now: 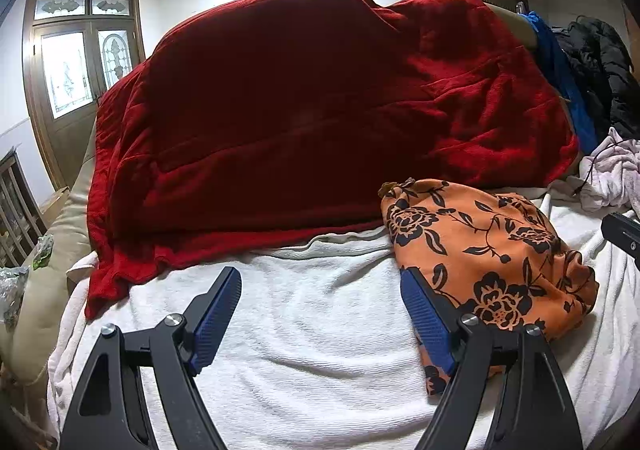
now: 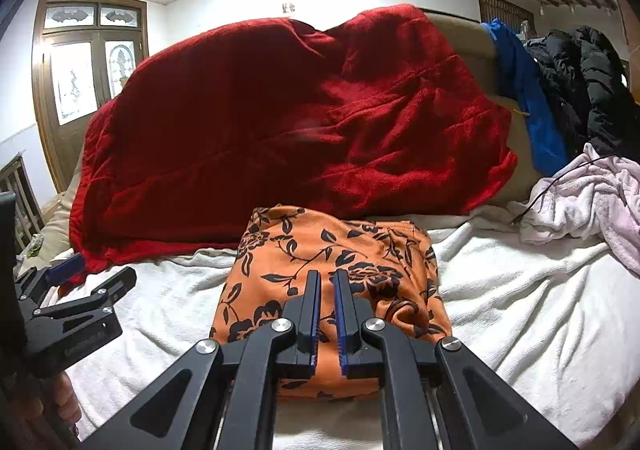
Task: Fold small clothes
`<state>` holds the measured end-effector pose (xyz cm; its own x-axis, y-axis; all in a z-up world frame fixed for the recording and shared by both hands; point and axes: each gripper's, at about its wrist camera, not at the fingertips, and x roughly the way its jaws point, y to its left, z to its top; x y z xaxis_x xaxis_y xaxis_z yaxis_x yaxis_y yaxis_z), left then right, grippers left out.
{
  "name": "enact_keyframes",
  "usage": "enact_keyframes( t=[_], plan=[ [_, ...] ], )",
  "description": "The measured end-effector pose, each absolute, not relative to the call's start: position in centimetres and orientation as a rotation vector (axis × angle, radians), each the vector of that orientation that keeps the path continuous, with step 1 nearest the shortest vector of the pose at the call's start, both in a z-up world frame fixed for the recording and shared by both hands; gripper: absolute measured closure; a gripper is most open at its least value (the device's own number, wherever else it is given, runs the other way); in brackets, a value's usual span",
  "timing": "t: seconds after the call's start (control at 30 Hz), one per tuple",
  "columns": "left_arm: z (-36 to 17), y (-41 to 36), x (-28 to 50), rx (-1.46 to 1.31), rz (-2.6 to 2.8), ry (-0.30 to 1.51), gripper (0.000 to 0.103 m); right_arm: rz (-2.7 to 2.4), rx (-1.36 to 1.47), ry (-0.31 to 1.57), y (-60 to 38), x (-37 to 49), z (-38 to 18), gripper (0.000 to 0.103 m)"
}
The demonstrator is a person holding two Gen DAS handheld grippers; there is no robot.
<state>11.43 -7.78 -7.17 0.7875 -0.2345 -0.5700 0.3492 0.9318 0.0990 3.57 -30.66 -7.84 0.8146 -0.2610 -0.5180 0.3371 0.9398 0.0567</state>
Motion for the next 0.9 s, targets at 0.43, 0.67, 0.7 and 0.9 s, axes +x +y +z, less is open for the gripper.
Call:
enact_keyframes(
  t=[0.43,0.67,0.7,0.9],
  plan=[
    [-7.2,-8.2,11.5,0.186,-0.35,0.623,0.021,-0.359,0.129,0.537,-31.0,3.3,-7.8,0.094],
    [-8.6,-9.2,11.6,0.211,-0.417,0.697,0.021,-0.399,0.247,0.632,-34.8,3.6,-9.2,0.094],
    [-8.9,-9.4,11.7,0.216,-0.425,0.715,0.021,-0.384,0.285,0.645,-35.5,3.6,-9.6,0.094],
    [-11.5,-11.1,12.0,0.27,-0.416,0.795,0.021,-0.362,0.323,0.798,-36.5,5.2,-12.9,0.094]
  ],
)
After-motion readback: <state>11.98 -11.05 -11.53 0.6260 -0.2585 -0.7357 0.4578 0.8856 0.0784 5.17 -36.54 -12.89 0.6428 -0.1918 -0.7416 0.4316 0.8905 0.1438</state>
